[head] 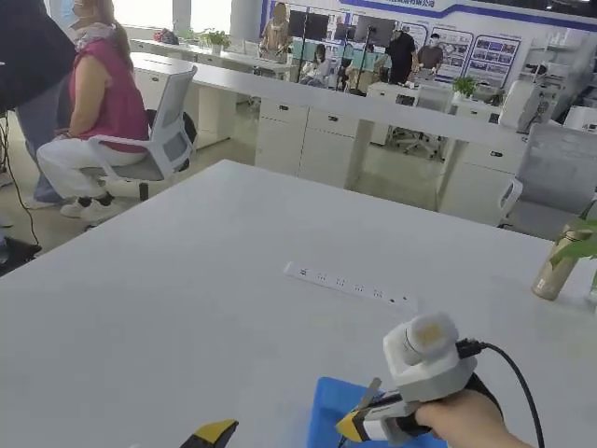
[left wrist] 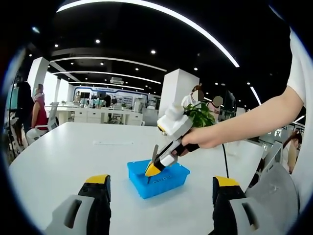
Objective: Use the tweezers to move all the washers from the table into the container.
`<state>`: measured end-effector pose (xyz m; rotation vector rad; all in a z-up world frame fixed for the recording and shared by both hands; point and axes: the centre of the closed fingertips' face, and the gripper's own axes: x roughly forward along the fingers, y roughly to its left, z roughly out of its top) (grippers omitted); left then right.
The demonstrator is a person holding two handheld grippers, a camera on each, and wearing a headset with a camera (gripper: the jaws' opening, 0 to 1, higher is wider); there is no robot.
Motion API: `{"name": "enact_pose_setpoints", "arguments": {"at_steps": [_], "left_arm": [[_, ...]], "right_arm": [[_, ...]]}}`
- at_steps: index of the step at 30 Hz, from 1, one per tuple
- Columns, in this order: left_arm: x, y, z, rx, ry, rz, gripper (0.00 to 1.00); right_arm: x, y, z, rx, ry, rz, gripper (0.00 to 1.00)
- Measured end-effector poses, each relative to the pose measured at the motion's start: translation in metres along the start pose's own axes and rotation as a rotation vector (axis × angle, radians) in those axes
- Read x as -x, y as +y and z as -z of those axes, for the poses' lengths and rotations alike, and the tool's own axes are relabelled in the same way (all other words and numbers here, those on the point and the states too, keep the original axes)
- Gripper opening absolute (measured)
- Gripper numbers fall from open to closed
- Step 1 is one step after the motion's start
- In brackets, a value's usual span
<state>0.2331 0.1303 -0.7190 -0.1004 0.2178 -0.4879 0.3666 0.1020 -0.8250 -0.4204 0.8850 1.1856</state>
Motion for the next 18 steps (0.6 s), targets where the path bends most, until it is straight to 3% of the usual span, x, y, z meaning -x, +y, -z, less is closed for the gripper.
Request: {"name": "enact_pose_setpoints", "arguments": {"at_steps": [9, 18], "left_arm": [[0.0009, 0.0034, 0.0009, 0.059, 0.002, 0.001, 0.87], [-0.0003, 0.0005, 0.0051, 0.05, 0.026, 0.011, 0.86]], "right_arm": [[-0.0064, 0.006, 0.0075, 0.018, 0.011, 0.012, 0.05], [-0.0057, 0.008, 0.0061, 0.05, -0.009, 0.021, 0.05]]}}
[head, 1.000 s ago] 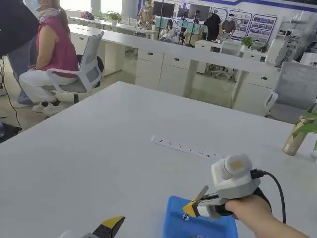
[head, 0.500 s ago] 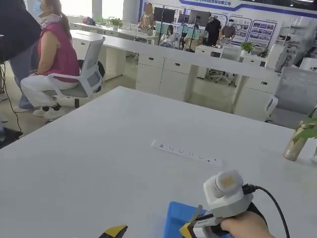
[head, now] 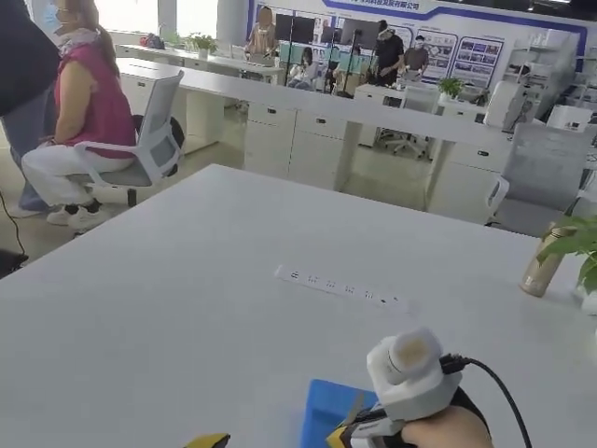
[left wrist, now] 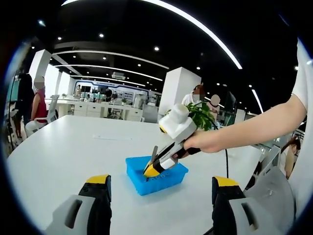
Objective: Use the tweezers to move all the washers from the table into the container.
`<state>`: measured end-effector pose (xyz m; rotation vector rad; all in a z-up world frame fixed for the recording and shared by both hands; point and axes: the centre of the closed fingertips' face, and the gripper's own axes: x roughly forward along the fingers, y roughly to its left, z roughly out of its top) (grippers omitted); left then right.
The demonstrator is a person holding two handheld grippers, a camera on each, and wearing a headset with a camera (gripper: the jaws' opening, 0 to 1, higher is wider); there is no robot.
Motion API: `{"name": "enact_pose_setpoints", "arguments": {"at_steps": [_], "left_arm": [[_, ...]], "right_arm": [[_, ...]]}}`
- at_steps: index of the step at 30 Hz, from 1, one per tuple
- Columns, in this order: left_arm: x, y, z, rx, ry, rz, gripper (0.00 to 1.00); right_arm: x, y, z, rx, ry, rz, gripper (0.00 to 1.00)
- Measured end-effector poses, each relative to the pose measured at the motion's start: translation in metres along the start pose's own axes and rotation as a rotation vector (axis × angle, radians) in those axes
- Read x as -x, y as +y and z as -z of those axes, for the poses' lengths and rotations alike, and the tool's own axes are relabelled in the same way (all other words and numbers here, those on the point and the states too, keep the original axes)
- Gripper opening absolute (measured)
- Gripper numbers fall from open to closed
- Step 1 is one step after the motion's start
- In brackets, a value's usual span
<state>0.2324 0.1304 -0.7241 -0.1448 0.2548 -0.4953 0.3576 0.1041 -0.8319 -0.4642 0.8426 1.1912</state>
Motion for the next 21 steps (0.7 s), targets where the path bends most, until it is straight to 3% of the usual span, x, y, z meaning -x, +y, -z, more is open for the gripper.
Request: {"name": "enact_pose_setpoints", "arguments": {"at_steps": [5, 8, 13, 21], "left_arm": [[0.0, 0.0, 0.001, 0.001, 0.005, 0.002, 0.86], [0.0, 0.0, 0.002, 0.013, 0.013, 0.007, 0.86], [0.0, -0.005, 0.003, 0.039, 0.024, 0.034, 0.78], [0.002, -0.004, -0.008, 0.089, 0.021, 0.052, 0.77]], "right_arm": [[0.006, 0.004, -0.008, 0.009, -0.054, 0.004, 0.05], [0.01, -0.001, -0.015, 0.0, -0.076, 0.007, 0.05], [0.02, 0.001, -0.025, 0.026, -0.109, 0.028, 0.05], [0.058, 0.009, -0.038, 0.032, -0.203, 0.069, 0.05]]}}
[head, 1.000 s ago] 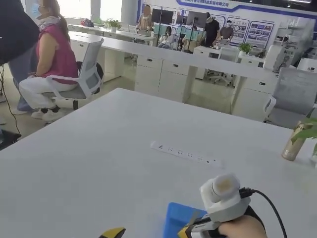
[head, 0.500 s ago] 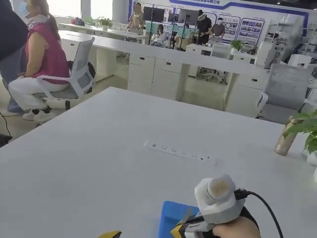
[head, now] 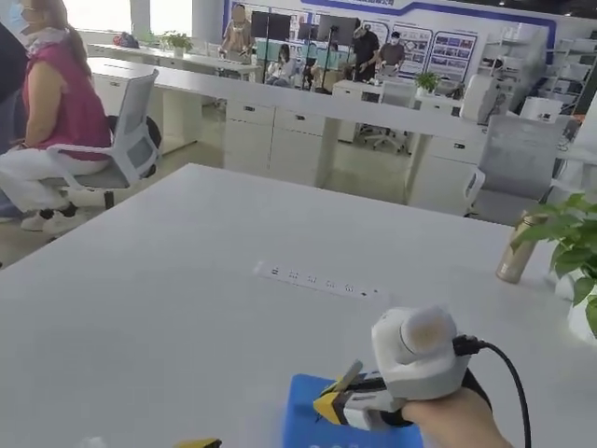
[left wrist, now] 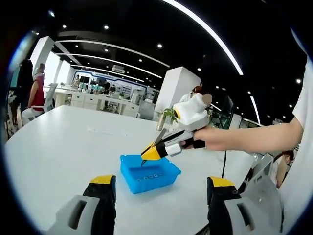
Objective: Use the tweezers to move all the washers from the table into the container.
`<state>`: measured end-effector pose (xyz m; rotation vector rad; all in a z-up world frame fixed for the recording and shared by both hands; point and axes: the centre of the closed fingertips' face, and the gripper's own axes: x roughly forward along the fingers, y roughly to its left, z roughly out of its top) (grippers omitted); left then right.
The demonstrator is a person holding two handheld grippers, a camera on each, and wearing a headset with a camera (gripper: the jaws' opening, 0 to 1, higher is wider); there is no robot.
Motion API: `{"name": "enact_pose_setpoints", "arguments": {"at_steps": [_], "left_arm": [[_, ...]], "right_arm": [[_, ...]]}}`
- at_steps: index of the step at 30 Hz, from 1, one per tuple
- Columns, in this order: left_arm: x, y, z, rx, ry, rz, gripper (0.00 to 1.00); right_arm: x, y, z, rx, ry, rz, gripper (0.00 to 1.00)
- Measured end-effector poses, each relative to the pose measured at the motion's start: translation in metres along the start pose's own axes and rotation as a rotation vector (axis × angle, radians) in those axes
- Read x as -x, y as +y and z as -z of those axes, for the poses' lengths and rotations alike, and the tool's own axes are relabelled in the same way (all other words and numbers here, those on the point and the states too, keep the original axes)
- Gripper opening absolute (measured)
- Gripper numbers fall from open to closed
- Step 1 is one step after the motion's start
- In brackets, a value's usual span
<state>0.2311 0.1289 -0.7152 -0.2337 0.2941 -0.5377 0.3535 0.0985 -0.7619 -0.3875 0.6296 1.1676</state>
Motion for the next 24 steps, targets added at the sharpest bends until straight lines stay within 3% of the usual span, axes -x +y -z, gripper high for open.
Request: {"name": "enact_pose_setpoints", "arguments": {"at_steps": [4, 11, 14, 19, 21, 24], "left_arm": [[-0.003, -0.002, -0.014, -0.025, -0.004, 0.01, 0.74], [-0.019, -0.02, -0.032, -0.178, 0.086, 0.157, 0.59], [-0.025, -0.03, -0.036, -0.22, 0.12, 0.225, 0.49], [-0.034, -0.052, -0.038, -0.279, 0.181, 0.364, 0.32], [-0.037, -0.061, -0.036, -0.307, 0.225, 0.415, 0.27], [-0.041, -0.074, -0.038, -0.344, 0.24, 0.471, 0.2]], "right_arm": [[0.024, 0.002, -0.006, -0.024, -0.052, 0.019, 0.05], [0.058, 0.005, -0.006, -0.044, -0.113, 0.019, 0.05], [0.068, 0.013, -0.003, -0.034, -0.111, -0.004, 0.05], [0.079, 0.038, 0.005, 0.019, -0.095, -0.087, 0.05], [0.082, 0.05, 0.009, 0.038, -0.08, -0.113, 0.04], [0.084, 0.061, 0.02, 0.082, -0.04, -0.144, 0.04]]}}
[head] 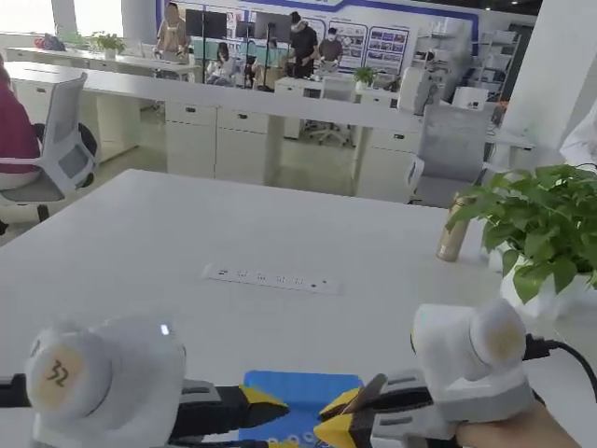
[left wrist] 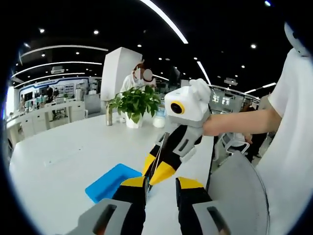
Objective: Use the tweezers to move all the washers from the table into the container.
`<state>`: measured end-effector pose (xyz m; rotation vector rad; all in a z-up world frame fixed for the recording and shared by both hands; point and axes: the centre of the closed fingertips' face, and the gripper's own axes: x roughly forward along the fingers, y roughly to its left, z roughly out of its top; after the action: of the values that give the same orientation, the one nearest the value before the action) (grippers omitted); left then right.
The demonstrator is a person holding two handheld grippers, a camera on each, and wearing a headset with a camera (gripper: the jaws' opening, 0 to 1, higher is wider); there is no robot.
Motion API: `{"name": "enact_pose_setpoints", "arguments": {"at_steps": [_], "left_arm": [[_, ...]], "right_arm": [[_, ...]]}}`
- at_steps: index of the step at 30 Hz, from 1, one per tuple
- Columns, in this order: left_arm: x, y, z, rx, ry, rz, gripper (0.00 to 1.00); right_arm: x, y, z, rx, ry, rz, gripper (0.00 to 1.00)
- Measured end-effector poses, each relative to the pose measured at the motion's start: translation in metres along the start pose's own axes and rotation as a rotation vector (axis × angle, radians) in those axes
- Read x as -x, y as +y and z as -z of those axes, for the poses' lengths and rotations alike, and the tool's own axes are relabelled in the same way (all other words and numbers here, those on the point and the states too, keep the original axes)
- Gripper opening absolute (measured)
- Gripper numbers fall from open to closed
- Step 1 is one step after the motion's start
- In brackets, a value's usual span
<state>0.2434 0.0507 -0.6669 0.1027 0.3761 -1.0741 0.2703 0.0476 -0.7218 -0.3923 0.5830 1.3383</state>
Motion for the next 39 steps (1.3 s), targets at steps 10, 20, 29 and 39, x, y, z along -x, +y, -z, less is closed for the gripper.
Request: {"name": "enact_pose_setpoints", "arguments": {"at_steps": [10, 20, 29, 39], "left_arm": [[-0.027, -0.026, -0.017, -0.06, 0.048, 0.163, 0.06], [-0.046, -0.046, 0.0, -0.222, 0.181, 0.217, 0.04], [-0.044, -0.039, 0.015, -0.24, 0.262, 0.189, 0.0], [-0.053, -0.03, 0.071, -0.242, 0.427, 0.192, 0.0]], "right_arm": [[-0.003, 0.036, 0.033, 0.107, 0.126, -0.097, 0.04], [-0.005, 0.036, 0.047, 0.195, 0.208, -0.113, 0.04], [-0.004, 0.032, 0.069, 0.188, 0.249, -0.096, 0.05], [-0.022, 0.029, 0.114, 0.121, 0.292, -0.062, 0.06]]}}
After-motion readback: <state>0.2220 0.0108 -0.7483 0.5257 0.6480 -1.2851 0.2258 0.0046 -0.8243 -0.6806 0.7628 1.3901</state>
